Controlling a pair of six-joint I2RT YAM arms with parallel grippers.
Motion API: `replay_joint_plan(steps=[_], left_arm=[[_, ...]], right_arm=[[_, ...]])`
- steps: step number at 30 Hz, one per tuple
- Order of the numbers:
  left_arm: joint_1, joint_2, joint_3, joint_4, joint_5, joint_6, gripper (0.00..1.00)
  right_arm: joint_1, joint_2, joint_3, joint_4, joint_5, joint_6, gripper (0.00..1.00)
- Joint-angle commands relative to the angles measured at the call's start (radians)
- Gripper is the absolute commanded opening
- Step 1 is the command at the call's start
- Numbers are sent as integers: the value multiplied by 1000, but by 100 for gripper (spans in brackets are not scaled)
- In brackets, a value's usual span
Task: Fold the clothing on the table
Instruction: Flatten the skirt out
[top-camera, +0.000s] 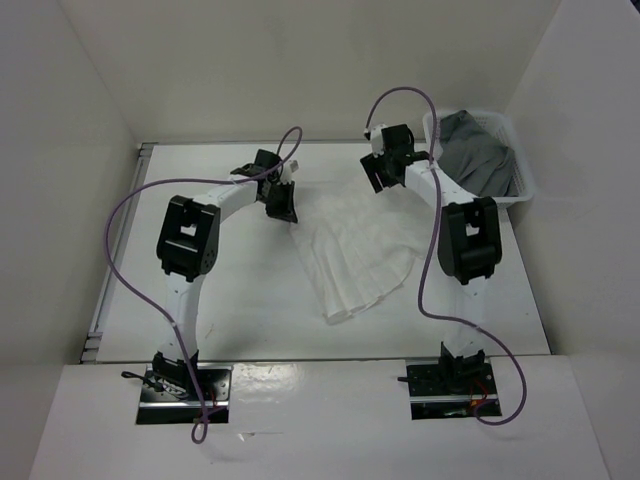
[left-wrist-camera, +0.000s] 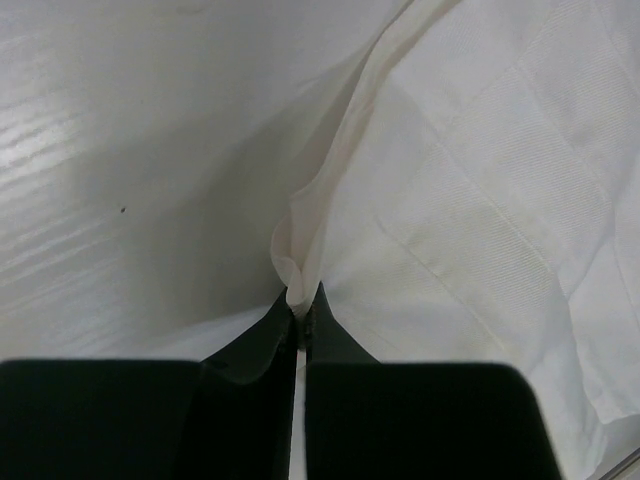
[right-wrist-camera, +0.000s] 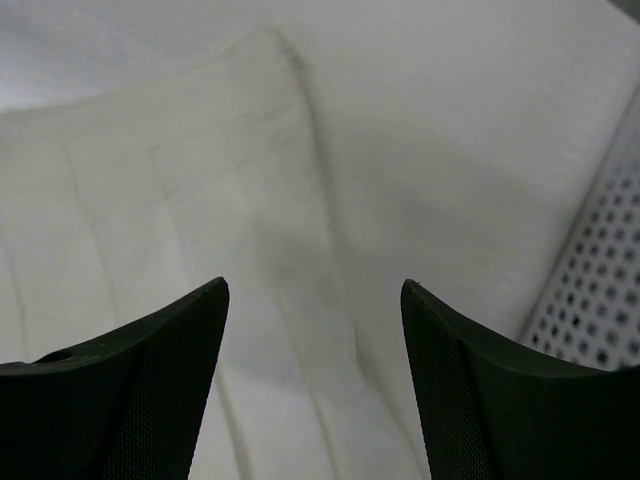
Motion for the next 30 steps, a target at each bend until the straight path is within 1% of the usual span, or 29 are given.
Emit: replay_joint_plan(steps=[1,2,4,5,9,13,20,26,30], left_arm=[[2,-50,-63,-64,-51,60,3],[2,-50,-64,-64,-51,60,5],[2,-73,-77,-64,-60,75,5],[2,-73,-89,-64,-60,87,6],[2,-110,-111,-64,-72,98,7],[-7,-110,-111,-64,-81,107,7],[-7,-101,-102,-74,-81,117,9],[-16,-92,-102,-74,-81,117,9],[-16,-92,-102,-74,-81,117,9]], right_arm=[[-42,147,185,43,-96,-3,74],[-42,178,262,5,-116,-3,74],[-63,232,334,-24,-160,8,71],[-63,278,400,-53,-176,8,71],[-63,359,534,-107,-237,8,70],[-63,432,661,-158,-281,8,70],[-63,461,704,-231,-398,-13,70],[-53,519,740,-267,-398,-39,70],[-53,562,795,-276,-407,-39,70]])
